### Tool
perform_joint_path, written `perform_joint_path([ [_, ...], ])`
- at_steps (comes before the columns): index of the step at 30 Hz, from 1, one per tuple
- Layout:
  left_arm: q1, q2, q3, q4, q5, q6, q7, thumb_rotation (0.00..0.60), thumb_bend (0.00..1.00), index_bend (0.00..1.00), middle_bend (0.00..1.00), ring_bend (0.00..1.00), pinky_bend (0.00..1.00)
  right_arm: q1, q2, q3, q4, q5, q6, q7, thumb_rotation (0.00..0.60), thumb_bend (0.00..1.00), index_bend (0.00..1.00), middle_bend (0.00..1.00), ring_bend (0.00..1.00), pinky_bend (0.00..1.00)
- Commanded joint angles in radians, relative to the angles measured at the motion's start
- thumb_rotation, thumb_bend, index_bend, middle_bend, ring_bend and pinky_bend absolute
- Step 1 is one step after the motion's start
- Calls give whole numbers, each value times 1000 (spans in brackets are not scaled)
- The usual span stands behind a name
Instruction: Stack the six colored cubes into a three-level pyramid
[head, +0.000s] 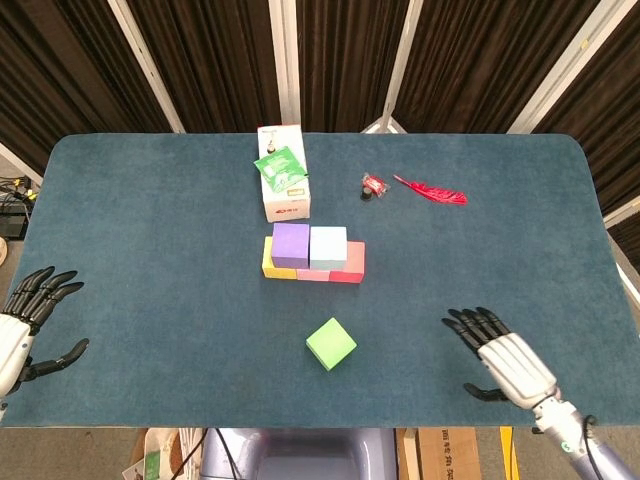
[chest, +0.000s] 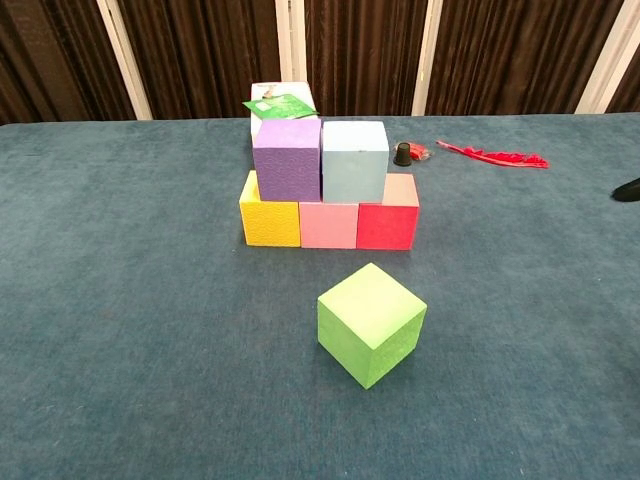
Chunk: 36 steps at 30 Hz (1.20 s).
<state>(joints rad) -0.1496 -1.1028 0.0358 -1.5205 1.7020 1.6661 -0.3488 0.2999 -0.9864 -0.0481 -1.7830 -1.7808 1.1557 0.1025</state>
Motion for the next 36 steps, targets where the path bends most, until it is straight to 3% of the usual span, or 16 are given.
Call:
perform_joint_path([
  [1, 7, -16, -4, 8, -15, -12, 30, 600, 349, 157, 89, 0, 0, 34, -26, 10, -29, 0, -43, -37, 600, 242, 38, 45, 0, 0],
  [15, 53, -73, -87, 51, -57, 112, 131, 600, 349, 140, 61, 0, 0, 193, -109, 104, -137, 168, -260, -176, 600, 242, 38, 45, 0, 0],
  [22, 58, -123, -124, 84, -76, 138, 223, 600, 349, 140, 58, 0, 0, 272, -171, 146, -125, 269, -346, -203, 600, 242, 38, 45, 0, 0],
  [36, 58, -197, -176, 128, -112, 163, 235, 600, 360, 139, 71, 0, 0, 369, -253, 176, -90, 367, -409, -238, 600, 242, 50, 60, 0, 0],
])
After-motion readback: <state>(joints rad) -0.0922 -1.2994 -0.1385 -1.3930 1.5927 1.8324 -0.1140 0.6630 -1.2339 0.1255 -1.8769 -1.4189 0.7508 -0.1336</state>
